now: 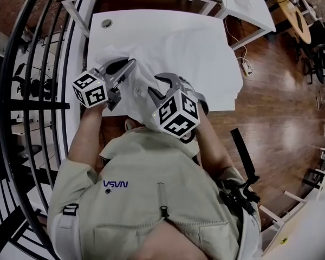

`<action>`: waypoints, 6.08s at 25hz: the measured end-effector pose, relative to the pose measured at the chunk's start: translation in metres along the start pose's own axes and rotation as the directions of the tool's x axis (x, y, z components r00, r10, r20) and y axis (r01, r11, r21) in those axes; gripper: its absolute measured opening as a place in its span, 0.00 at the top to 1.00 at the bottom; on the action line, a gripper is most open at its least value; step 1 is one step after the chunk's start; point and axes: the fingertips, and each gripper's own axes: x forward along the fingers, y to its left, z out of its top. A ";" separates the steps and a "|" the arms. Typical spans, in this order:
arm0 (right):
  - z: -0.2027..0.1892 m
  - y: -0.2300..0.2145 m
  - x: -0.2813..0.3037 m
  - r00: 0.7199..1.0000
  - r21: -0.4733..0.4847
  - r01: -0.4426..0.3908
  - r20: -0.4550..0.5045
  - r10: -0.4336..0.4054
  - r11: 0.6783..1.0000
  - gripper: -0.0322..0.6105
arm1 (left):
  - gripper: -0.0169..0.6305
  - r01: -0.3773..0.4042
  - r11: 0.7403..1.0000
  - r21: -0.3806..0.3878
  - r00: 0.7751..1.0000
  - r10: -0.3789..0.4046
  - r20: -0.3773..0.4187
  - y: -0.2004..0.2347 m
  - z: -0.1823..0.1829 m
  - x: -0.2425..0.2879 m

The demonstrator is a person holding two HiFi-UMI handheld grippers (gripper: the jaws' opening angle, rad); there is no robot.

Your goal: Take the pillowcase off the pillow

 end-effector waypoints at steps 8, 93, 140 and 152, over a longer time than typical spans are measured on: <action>0.013 0.013 0.047 0.994 -0.141 -0.035 -0.106 0.020 0.989 0.73 | 0.96 0.008 1.000 -0.021 0.997 -0.006 0.074 -0.009 0.012 -0.021; -0.129 -0.165 0.071 0.957 0.576 0.260 -0.046 -0.286 0.775 0.94 | 0.94 -0.601 0.796 -0.064 0.796 0.591 -0.128 0.136 -0.025 -0.055; -0.198 -0.051 -0.011 0.890 0.762 0.375 -0.136 -0.436 0.528 0.95 | 0.93 -0.660 0.751 0.010 0.746 0.657 -0.108 0.059 -0.063 -0.137; -0.217 -0.019 0.016 0.977 0.778 0.181 -0.074 -0.199 0.601 0.85 | 0.72 -0.623 0.775 -0.104 0.775 0.595 -0.213 0.056 -0.139 -0.132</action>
